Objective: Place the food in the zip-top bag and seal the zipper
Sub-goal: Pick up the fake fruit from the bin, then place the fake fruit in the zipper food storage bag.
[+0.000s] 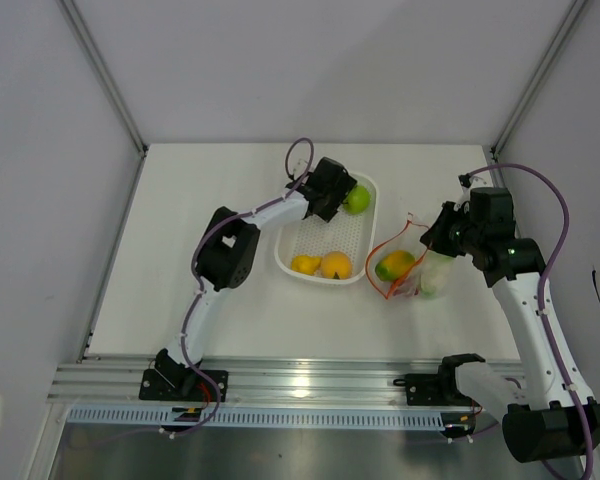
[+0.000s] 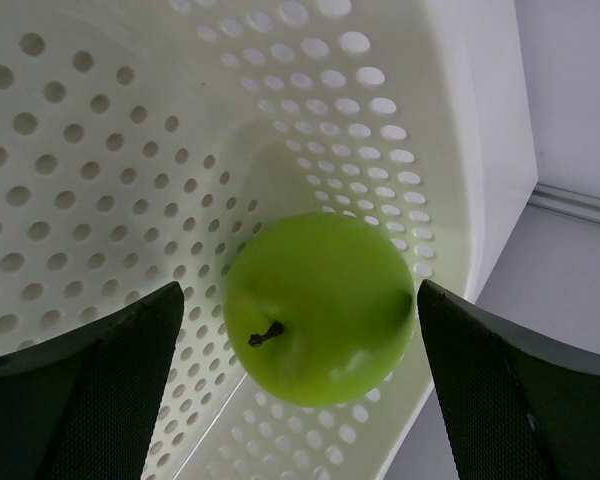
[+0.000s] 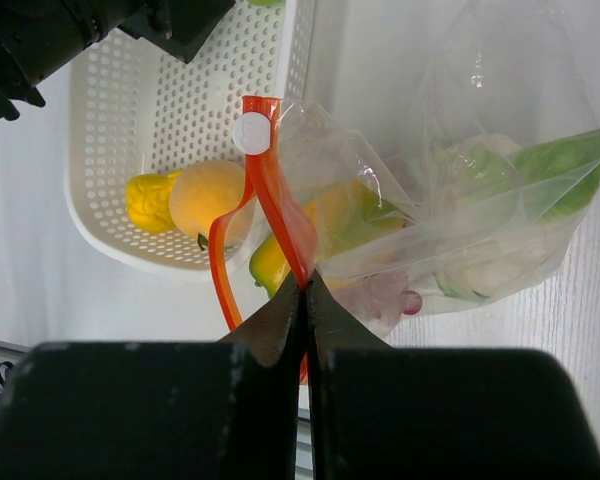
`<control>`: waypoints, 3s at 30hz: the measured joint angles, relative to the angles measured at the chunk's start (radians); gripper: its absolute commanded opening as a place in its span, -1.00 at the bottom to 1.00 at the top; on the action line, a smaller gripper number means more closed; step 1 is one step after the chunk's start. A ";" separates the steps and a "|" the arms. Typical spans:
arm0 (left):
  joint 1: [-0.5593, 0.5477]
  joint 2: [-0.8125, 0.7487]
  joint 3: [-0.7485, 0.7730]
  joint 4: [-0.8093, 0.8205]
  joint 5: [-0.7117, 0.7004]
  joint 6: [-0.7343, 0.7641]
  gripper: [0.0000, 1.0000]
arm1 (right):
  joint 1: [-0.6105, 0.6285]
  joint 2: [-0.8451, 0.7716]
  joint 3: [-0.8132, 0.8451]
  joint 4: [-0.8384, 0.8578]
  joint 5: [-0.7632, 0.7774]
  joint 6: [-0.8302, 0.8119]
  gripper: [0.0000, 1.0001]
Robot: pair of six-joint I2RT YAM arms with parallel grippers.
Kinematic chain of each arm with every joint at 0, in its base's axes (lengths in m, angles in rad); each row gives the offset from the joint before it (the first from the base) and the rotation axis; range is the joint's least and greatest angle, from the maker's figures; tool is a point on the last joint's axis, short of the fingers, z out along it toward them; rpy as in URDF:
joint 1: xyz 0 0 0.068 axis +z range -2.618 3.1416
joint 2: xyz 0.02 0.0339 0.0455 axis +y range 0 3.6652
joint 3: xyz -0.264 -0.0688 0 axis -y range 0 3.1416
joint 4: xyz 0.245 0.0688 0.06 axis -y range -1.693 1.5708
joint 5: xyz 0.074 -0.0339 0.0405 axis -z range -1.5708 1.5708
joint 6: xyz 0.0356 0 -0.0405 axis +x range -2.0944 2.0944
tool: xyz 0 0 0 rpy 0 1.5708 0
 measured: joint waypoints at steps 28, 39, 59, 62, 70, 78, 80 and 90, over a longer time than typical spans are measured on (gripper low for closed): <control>-0.011 0.111 0.098 0.079 0.079 -0.060 0.55 | -0.003 0.001 -0.020 0.026 0.011 0.000 -1.00; -0.009 0.039 -0.114 0.307 0.140 -0.061 -0.43 | -0.006 0.001 -0.021 0.026 0.011 0.000 -1.00; -0.008 -0.282 -0.476 0.454 0.349 0.114 -0.99 | -0.024 0.018 0.004 -0.002 0.032 0.000 -1.00; -0.010 -0.344 -0.513 0.502 0.388 0.169 -0.99 | -0.024 0.025 0.015 -0.008 0.038 0.000 -1.00; -0.048 -0.578 -0.675 0.601 0.440 0.384 -0.99 | -0.024 0.048 0.026 -0.023 0.042 0.001 -1.00; -0.187 -0.690 -0.674 0.554 0.462 0.655 -0.99 | -0.024 0.064 0.069 -0.050 0.032 0.005 -1.00; -0.225 -0.696 -0.674 0.532 0.457 0.693 -0.99 | -0.024 0.067 0.081 -0.056 0.022 0.008 -1.00; -0.271 -0.670 -0.633 0.407 0.424 0.727 -0.99 | -0.024 0.081 0.125 -0.060 -0.040 0.030 -1.00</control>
